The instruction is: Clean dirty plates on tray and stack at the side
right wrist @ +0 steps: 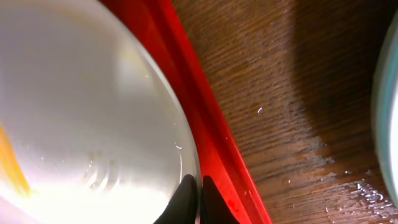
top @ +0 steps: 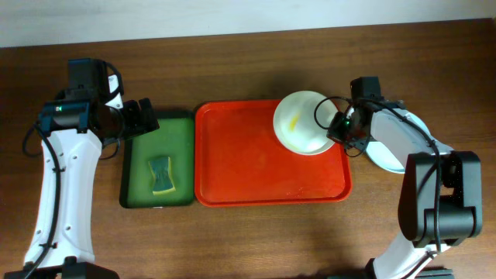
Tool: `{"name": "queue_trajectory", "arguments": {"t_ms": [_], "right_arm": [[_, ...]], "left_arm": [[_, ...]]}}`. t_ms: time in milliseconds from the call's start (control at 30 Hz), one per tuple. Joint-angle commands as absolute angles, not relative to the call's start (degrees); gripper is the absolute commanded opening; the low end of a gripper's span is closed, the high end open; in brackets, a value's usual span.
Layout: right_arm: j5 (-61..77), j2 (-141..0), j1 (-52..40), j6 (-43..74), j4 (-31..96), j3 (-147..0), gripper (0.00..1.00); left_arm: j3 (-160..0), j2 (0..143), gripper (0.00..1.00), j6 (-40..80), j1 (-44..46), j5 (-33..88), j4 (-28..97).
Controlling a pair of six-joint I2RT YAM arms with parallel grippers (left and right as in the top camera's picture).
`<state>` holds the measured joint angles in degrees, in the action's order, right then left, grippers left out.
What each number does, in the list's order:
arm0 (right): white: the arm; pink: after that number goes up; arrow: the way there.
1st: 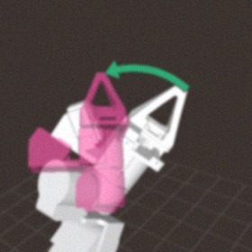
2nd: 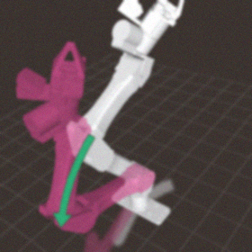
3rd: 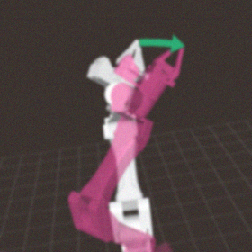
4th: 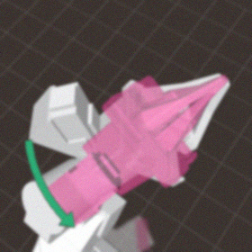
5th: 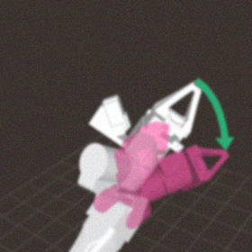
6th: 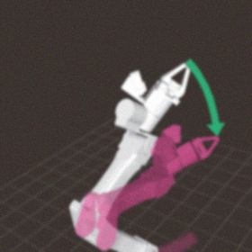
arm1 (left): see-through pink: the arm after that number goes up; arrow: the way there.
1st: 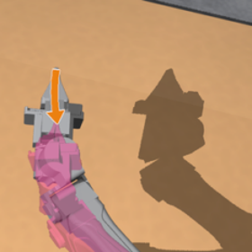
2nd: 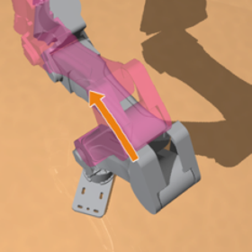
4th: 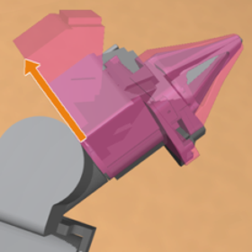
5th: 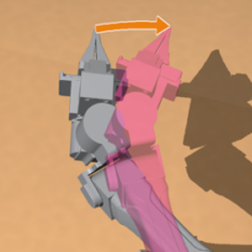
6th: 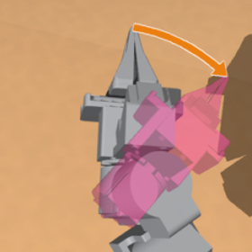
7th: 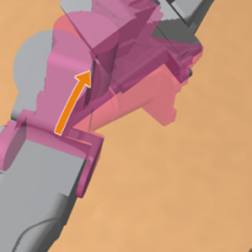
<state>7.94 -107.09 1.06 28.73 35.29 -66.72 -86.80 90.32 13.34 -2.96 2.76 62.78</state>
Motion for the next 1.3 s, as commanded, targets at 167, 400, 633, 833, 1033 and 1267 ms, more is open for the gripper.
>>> {"name": "queue_trajectory", "arguments": {"t_ms": [167,400,633,833,1033,1267], "right_arm": [[8.1,-107.5,-14.7,24.1,37.4,-66.2,0.04],[8.5,-107.2,-15.7,21.2,38.3,-66.4,0.64],[8.3,-107.1,-15.7,21.3,38.7,-66.7,0.99],[8.3,-107.1,-15.7,21.2,38.7,-66.7,0.99],[8.3,-107.1,-15.7,21.2,38.7,-66.7,0.98],[8.3,-107.1,-15.7,21.3,38.7,-66.7,0.98]], "left_arm": [[-87.1,90.3,0.99,14.1,-2.8,3.0,62.7],[-87.1,90.3,0.99,14.1,-2.8,3.0,62.7],[-87.1,90.3,0.99,14.1,-2.8,3.0,62.6],[-87.1,90.3,0.99,14.1,-2.8,3.0,58.6],[-87.1,90.3,0.99,14.1,-2.8,3.0,58.7],[-87.1,90.3,0.99,14.1,-2.8,3.0,59.0]]}}
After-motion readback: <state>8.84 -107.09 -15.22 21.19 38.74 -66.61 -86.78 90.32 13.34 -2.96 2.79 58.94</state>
